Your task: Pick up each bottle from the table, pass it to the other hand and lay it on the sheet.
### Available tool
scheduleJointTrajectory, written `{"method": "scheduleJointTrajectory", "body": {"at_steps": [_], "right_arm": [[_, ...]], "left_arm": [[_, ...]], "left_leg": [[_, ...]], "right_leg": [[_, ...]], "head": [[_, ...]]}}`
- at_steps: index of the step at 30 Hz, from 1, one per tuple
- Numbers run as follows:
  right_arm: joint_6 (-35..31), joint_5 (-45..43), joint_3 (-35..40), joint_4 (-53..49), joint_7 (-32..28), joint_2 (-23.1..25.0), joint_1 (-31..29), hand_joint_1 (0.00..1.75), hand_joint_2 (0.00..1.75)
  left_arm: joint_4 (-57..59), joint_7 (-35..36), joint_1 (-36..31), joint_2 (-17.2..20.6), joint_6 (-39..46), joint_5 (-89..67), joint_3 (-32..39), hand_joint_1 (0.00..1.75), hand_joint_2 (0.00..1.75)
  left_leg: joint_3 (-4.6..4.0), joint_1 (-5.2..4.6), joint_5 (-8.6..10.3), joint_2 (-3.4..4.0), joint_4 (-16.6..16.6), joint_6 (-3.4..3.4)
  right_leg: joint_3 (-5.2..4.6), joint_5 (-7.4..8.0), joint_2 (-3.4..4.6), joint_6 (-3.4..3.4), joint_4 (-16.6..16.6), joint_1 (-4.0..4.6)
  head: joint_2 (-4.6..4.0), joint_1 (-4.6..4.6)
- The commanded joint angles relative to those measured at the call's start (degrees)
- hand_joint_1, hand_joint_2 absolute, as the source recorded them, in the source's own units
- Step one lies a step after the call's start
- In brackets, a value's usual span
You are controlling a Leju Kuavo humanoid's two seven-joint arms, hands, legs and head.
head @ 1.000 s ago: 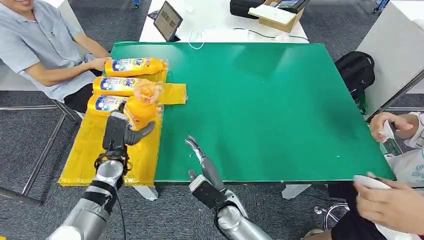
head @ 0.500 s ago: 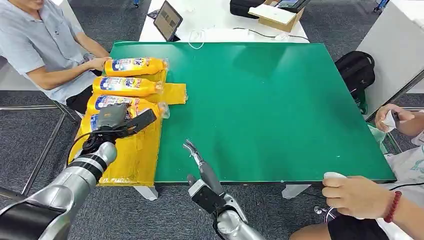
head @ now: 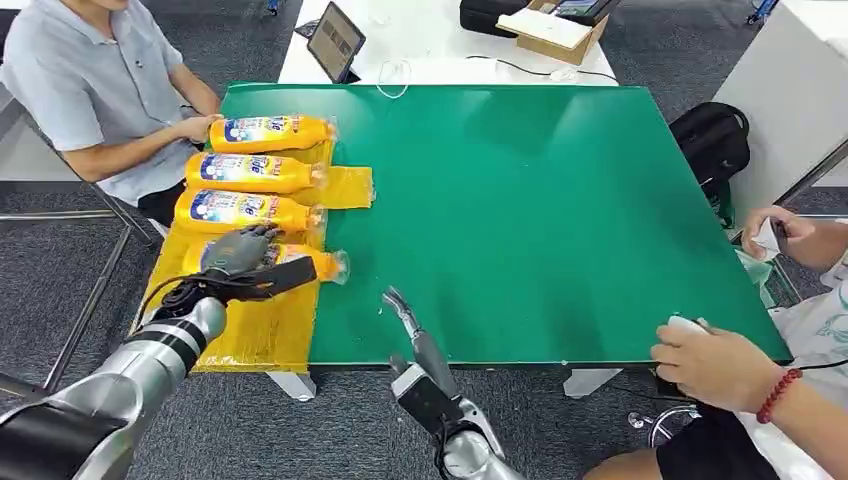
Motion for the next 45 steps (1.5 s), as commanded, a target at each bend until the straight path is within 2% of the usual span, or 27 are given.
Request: {"method": "scheduleJointTrajectory", "body": {"at_steps": [1,7,10,13,17,21,23,24,27,28,30,31,35,36,38,40,42,45], "right_arm": [[-0.38,0.05,-2.64,-0.11,0.04,-0.81,0.71,0.00,0.00],[-0.38,0.05,-2.64,-0.11,0.04,-0.81,0.71,0.00,0.00],[-0.56,-0.83,-2.29,0.03,0.04,-0.92,0.11,0.00,0.00],[-1.11,-1.73,-1.99,0.07,0.04,-1.08,-0.86,0.00,0.00],[-2.35,-1.99,-1.52,-0.42,0.04,-1.21,-2.46,0.00,0.00],[-7.66,-0.51,-0.67,-5.52,0.04,-2.81,-1.09,0.00,0.00],[-10.24,-0.22,-0.56,-8.07,0.04,-3.58,-0.20,0.00,0.00],[-11.48,0.15,-0.31,-9.43,0.04,-4.32,0.07,0.00,1.75],[-10.35,1.56,-1.51,-9.78,0.04,-4.49,-0.14,0.00,1.75],[-10.10,1.89,-1.91,-9.50,0.04,-4.44,-0.28,0.00,1.75],[-10.06,2.55,-2.72,-9.19,0.04,-4.38,-0.51,0.00,1.75],[-10.90,3.05,-3.00,-10.09,0.04,-4.47,-0.34,0.00,1.75],[-20.40,1.44,-3.81,-20.08,0.04,-6.13,1.62,0.00,1.75],[-24.44,1.12,-5.68,-25.42,0.04,-5.88,3.10,0.00,1.75],[-24.44,3.44,-10.64,-30.64,0.04,-3.82,5.27,0.00,1.75],[-24.44,4.61,-11.94,-32.03,0.04,-3.10,5.96,0.00,1.75],[-24.44,9.78,-17.50,-35.67,0.04,-0.45,8.31,0.00,1.75],[-24.44,9.65,-22.22,-34.66,0.04,1.04,9.57,0.00,1.75]], "left_arm": [[4.14,-6.33,-0.46,-0.70,-6.23,4.31,1.62,0.00,1.75],[4.14,-6.33,-0.46,-0.70,-6.23,4.31,1.62,0.00,1.75],[2.83,-10.94,-0.18,-1.47,-10.00,7.40,3.69,0.00,1.75],[1.81,-12.48,-1.19,-1.57,-12.43,8.88,3.92,0.00,1.75],[-1.72,-16.50,-1.59,-2.89,-13.65,16.63,8.82,0.00,1.75],[-14.28,-23.69,5.03,-5.85,-10.57,31.84,18.92,0.00,1.75],[-22.17,-22.87,9.64,-6.76,-13.90,39.94,21.57,0.00,1.75],[-28.23,-21.09,13.12,-6.32,-16.04,45.19,22.06,0.00,1.75],[-32.10,-21.13,15.45,-4.90,-13.23,48.27,21.50,0.00,1.75],[-32.51,-21.20,15.69,-5.00,-13.30,49.59,21.91,0.00,1.75],[-34.77,-22.33,16.72,-5.37,-12.50,52.07,22.66,0.00,1.75],[-36.54,-22.19,17.56,-5.50,-13.30,54.56,22.86,0.00,1.75],[-44.90,-20.98,22.41,-6.84,-15.65,62.19,23.08,0.00,1.75],[-47.61,-20.37,24.36,-7.75,-16.43,65.86,23.16,0.00,1.75],[-50.15,-20.18,26.70,-8.84,-16.85,68.62,23.39,0.00,1.75],[-51.12,-20.15,27.44,-9.06,-16.67,69.32,23.41,0.00,1.75],[-54.01,-19.34,30.50,-9.62,-16.66,72.67,23.19,0.00,1.75],[-55.45,-19.76,34.00,-9.40,-15.15,72.03,21.96,0.00,1.75]], "left_leg": [[0.14,0.03,-0.07,0.01,0.00,-0.03],[0.17,0.01,-0.06,0.00,-0.02,-0.04],[0.12,0.01,-0.04,0.00,-0.02,-0.02],[0.11,0.02,-0.05,-0.02,0.02,-0.03],[0.00,0.03,-0.02,-0.03,0.06,-0.01],[0.14,0.02,-0.08,-0.05,0.06,-0.02],[0.25,0.00,-0.11,-0.11,0.02,-0.01],[0.18,-0.03,-0.06,-0.05,-0.03,0.00],[0.42,-0.04,-0.22,0.16,-0.03,-0.02],[0.20,-0.03,-0.11,0.11,-0.02,-0.02],[0.39,0.01,-0.23,0.17,0.02,-0.05],[0.54,0.05,-0.37,0.20,0.13,-0.08],[0.17,0.00,-0.20,0.17,0.06,-0.03],[0.20,0.00,-0.19,0.12,0.06,-0.03],[0.06,-0.04,-0.09,0.01,0.00,0.00],[0.15,-0.06,-0.19,0.01,0.06,0.00],[0.15,-0.04,-0.19,0.00,0.06,-0.01],[0.21,-0.09,-0.20,0.01,-0.02,-0.02]], "right_leg": [[0.15,-0.06,0.02,-0.06,-0.02,0.03],[0.16,-0.07,0.01,-0.08,-0.01,0.01],[0.11,-0.04,0.00,-0.06,-0.03,0.01],[0.11,-0.06,-0.02,-0.06,0.01,0.02],[0.02,-0.02,-0.02,-0.05,0.02,0.03],[0.15,-0.09,-0.05,-0.08,0.04,0.03],[0.28,-0.14,-0.09,-0.07,0.00,0.01],[0.20,-0.07,-0.04,-0.04,-0.04,-0.03],[0.38,-0.15,0.18,-0.08,-0.05,-0.02],[0.18,-0.06,0.13,-0.05,-0.05,-0.02],[0.33,-0.15,0.19,-0.11,-0.02,0.03],[0.47,-0.28,0.22,-0.17,0.08,0.07],[0.10,-0.12,0.16,-0.08,0.04,0.02],[0.13,-0.15,0.09,-0.09,0.03,0.02],[0.01,-0.08,0.04,-0.04,-0.01,-0.03],[0.10,-0.19,0.04,-0.05,0.06,-0.05],[0.13,-0.18,0.03,-0.07,0.04,-0.03],[0.18,-0.17,0.04,-0.08,-0.03,-0.07]], "head": [[0.00,0.00],[0.00,0.00],[0.00,0.00],[0.00,0.00],[0.00,0.00],[0.00,-0.02],[0.00,0.00],[0.00,0.00],[0.00,0.00],[0.00,0.00],[0.00,0.00],[0.00,0.02],[0.00,0.00],[0.00,-0.02],[0.00,0.02],[0.00,0.00],[0.00,0.02],[0.00,0.00]]}}
